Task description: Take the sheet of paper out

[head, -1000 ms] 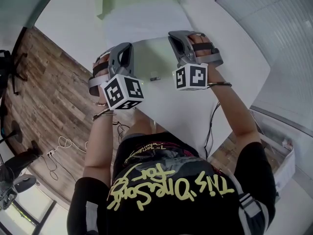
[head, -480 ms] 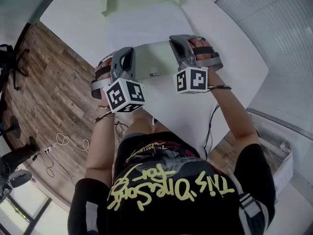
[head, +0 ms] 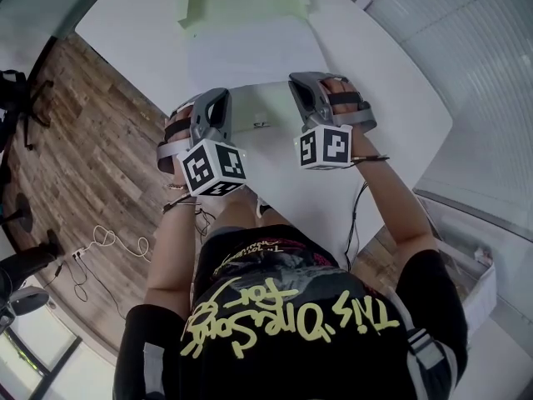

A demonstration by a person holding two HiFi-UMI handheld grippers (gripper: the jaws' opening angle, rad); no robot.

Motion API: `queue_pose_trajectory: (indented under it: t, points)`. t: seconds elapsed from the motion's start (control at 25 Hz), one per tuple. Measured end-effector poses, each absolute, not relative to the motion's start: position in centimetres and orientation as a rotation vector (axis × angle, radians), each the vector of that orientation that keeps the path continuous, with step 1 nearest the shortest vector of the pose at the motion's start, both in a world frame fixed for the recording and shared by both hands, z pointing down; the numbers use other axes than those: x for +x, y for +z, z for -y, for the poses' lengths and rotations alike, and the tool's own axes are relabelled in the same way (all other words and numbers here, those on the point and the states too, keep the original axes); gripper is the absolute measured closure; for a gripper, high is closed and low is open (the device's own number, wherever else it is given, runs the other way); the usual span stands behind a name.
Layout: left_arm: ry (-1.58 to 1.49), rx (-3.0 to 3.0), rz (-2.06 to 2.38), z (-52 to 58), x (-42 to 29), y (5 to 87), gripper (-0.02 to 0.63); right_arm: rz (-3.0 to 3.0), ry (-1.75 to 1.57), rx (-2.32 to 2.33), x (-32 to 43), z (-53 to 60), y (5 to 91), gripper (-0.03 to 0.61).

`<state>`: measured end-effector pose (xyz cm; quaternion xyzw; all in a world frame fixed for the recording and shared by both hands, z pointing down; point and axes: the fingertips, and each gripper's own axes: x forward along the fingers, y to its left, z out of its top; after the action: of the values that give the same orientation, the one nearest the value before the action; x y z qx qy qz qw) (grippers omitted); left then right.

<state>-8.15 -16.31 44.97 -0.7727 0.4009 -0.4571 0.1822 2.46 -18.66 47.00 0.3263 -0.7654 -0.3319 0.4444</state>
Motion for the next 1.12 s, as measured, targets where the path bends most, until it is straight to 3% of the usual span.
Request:
queue_pose_trajectory:
  t: [1.12]
  points:
    - [-1.296, -2.171, -1.139, 10.8, -7.9, 44.1, 0.606, 1.940, -0.807, 0.822, 2.8, 13.0, 46.0, 0.569]
